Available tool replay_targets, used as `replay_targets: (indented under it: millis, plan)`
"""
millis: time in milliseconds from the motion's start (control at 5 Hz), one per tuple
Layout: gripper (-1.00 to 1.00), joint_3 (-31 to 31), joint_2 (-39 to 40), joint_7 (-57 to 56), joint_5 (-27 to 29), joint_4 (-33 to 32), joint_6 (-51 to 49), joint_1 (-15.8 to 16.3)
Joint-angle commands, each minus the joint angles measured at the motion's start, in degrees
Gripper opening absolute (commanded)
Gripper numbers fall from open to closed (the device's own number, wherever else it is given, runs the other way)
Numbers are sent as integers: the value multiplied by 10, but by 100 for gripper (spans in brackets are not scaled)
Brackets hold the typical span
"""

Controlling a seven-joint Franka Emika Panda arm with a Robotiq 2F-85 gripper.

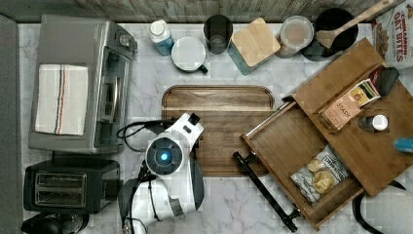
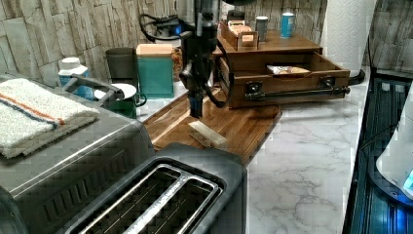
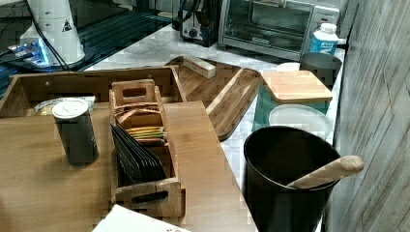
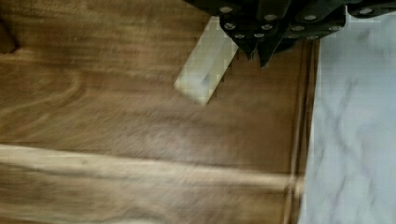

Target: Close the drawer.

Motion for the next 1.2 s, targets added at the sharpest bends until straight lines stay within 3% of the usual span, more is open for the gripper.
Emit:
replay_targets:
  millis: [200,400,800,1000,1200]
  plan:
    - [-100,-50,-61,-144,-10,1,-52,-37]
    - [-100,-79,-60,-236,-1,-25,-42,-36]
    - [-100,-71,-77,-238,62,-82,-35,-39]
    - [-100,-59,-111,-237,69,-135,-16,-36]
    - [-100,-77,-138,-307,62,-190,15,-44]
